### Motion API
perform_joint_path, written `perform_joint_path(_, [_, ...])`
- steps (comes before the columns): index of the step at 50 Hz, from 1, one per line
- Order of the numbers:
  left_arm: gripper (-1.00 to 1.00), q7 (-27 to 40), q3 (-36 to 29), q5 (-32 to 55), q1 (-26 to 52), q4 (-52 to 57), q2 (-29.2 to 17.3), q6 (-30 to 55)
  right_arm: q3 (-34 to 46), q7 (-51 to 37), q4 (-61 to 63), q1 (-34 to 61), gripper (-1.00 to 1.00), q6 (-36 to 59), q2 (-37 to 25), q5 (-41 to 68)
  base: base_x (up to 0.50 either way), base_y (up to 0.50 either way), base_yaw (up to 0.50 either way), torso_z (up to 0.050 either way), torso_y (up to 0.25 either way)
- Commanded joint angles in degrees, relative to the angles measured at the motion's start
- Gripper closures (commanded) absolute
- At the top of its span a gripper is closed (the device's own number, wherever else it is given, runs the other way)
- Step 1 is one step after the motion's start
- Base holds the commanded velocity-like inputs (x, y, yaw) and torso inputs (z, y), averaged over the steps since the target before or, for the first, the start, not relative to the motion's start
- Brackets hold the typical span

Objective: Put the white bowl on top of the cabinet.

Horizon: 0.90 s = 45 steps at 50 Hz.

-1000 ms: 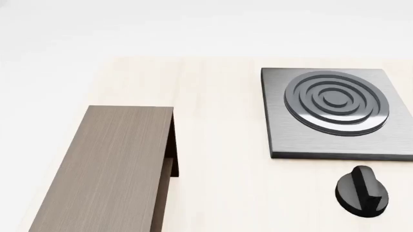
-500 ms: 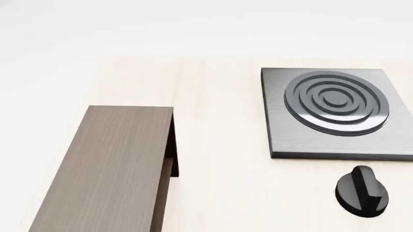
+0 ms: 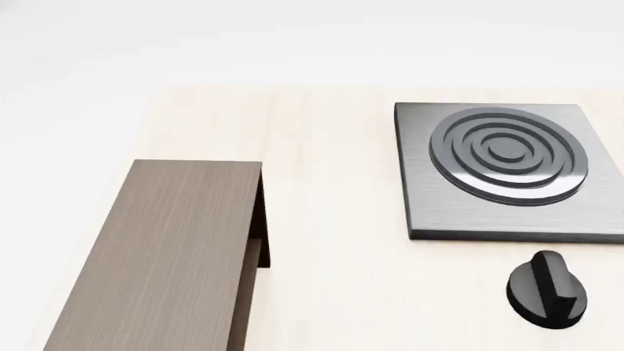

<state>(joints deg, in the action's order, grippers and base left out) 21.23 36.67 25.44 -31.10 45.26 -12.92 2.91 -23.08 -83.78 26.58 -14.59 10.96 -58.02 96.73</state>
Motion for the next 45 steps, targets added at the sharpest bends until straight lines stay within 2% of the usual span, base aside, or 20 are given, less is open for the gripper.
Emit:
perform_joint_path(1, [-1.00, 0.3, -0.6, -0.3, 0.2, -0.2, -0.3, 0.1, 9.2, 0.0, -6.6, 8.8, -1.00, 1.3, -1.1, 0.1, 0.00, 0.00, 0.00, 0.000, 0.000])
perform_joint_path(7, [-1.00, 0.4, -0.7, -0.3, 0.3, -0.2, -0.5, 0.2, 11.4, 0.4, -10.6, 11.0, -1.00, 2.0, -1.1, -0.1, 0.00, 0.00, 0.00, 0.000, 0.000])
perform_joint_path(18, [-1.00, 0.8, -1.2, -0.6, 0.3, -0.1, -0.7, 0.5, 11.1, 2.3, -15.8, 9.1, -1.00, 0.8, 1.1, -0.9, 0.00, 0.00, 0.00, 0.000, 0.000])
perform_joint_path(32, [-1.00, 1.0, -1.8, -0.9, 0.5, -0.1, -1.1, 0.7, 19.3, 4.8, -23.1, 18.4, -1.00, 4.5, 2.8, -2.1, 0.00, 0.00, 0.00, 0.000, 0.000])
perform_joint_path(45, [-1.00, 1.2, -2.1, -1.1, 0.5, -0.3, -1.3, 0.7, 22.3, 7.5, -29.4, 21.2, -1.00, 5.4, 5.2, -3.2, 0.00, 0.00, 0.00, 0.000, 0.000])
